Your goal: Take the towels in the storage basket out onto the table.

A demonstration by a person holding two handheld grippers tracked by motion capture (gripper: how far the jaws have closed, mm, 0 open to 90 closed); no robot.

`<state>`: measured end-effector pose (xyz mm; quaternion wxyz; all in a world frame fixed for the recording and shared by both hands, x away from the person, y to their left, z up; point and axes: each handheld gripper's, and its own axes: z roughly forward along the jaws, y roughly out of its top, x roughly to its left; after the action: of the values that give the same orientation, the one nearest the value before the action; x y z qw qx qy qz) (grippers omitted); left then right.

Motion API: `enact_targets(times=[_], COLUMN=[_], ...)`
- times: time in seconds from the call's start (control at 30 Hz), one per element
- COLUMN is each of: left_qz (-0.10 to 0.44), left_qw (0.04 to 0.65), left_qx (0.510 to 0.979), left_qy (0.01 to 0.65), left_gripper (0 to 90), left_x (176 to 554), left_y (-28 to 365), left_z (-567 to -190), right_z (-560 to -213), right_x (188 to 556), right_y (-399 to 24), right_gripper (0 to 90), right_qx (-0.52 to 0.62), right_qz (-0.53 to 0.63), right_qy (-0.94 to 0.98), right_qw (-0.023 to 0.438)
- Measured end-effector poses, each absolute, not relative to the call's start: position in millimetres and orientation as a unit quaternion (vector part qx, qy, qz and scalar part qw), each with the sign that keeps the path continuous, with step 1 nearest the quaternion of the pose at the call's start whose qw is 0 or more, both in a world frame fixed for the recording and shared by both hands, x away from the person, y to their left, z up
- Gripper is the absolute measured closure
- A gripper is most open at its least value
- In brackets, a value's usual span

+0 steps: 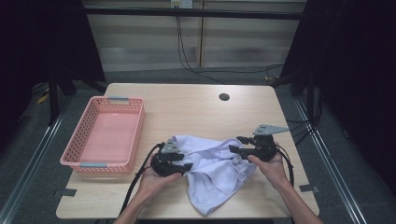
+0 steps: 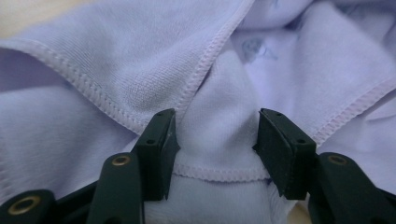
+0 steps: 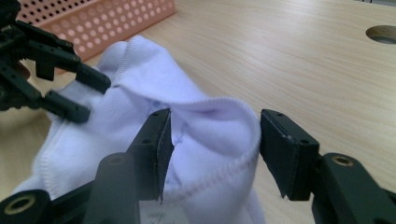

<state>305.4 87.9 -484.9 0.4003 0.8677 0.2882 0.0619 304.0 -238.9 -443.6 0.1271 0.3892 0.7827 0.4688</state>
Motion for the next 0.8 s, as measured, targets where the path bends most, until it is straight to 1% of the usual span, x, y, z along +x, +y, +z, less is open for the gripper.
enact_targets(times=[0.03, 0.07, 0.13, 0.17, 0.2, 0.27, 0.3, 0.37, 0.4, 0.43, 0.47, 0.5, 0.53, 0.6, 0.67, 0.73, 0.8], left_qz=[0.062, 0.064, 0.053, 0.053, 0.047, 0.038, 0.038, 0.036, 0.035, 0.035, 0.039, 0.04, 0.039, 0.037, 0.025, 0.034, 0.033], left_qw=[0.4, 0.398, 0.405, 0.405, 0.412, 0.424, 0.424, 0.449, 0.46, 0.46, 0.472, 0.475, 0.481, 0.488, 0.509, 0.511, 0.522], left_qx=[0.868, 0.87, 0.869, 0.869, 0.866, 0.86, 0.86, 0.846, 0.84, 0.84, 0.833, 0.831, 0.829, 0.825, 0.811, 0.81, 0.806], left_qy=[0.288, 0.284, 0.28, 0.28, 0.28, 0.283, 0.283, 0.286, 0.288, 0.288, 0.287, 0.285, 0.284, 0.283, 0.286, 0.285, 0.279], left_gripper=[50.5, 56.9, 66.1, 70.8, 73.4, 75.7, 76.0, 76.7, 77.0, 77.1, 77.2, 77.4, 77.8, 79.2, 80.0, 81.9, 82.5], left_x=[305, 306, 307, 307, 306, 306, 306, 305, 304, 304, 302, 301, 300, 299, 301, 300, 299], left_y=[88, 85, 85, 85, 86, 90, 90, 97, 99, 99, 104, 106, 107, 109, 116, 118, 121], left_z=[-485, -486, -486, -486, -486, -482, -482, -474, -471, -471, -465, -463, -461, -459, -454, -449, -442], right_z=[-444, -448, -453, -458, -463, -473, -477, -484, -486, -487, -487, -485, -482, -478, -470, -466, -463], right_x=[304, 313, 322, 326, 330, 334, 334, 330, 329, 327, 327, 328, 328, 328, 329, 330, 332], right_y=[-239, -232, -228, -226, -223, -215, -211, -202, -198, -197, -197, -198, -201, -204, -218, -228, -240], right_gripper=[43.3, 39.2, 38.2, 36.5, 35.4, 35.8, 37.5, 45.7, 56.1, 63.8, 69.4, 72.8, 74.9, 75.8, 76.2, 76.8, 76.9], right_qx=[0.389, 0.378, 0.377, 0.377, 0.376, 0.371, 0.363, 0.353, 0.352, 0.356, 0.362, 0.367, 0.375, 0.382, 0.396, 0.417, 0.43], right_qz=[0.469, 0.456, 0.451, 0.45, 0.442, 0.426, 0.418, 0.392, 0.383, 0.382, 0.388, 0.396, 0.404, 0.409, 0.429, 0.431, 0.438], right_qy=[0.783, 0.796, 0.8, 0.801, 0.807, 0.82, 0.829, 0.846, 0.85, 0.848, 0.843, 0.837, 0.829, 0.823, 0.805, 0.791, 0.78], right_qw=[0.127, 0.127, 0.125, 0.116, 0.107, 0.093, 0.083, 0.077, 0.084, 0.092, 0.09, 0.09, 0.09, 0.095, 0.104, 0.121, 0.124])
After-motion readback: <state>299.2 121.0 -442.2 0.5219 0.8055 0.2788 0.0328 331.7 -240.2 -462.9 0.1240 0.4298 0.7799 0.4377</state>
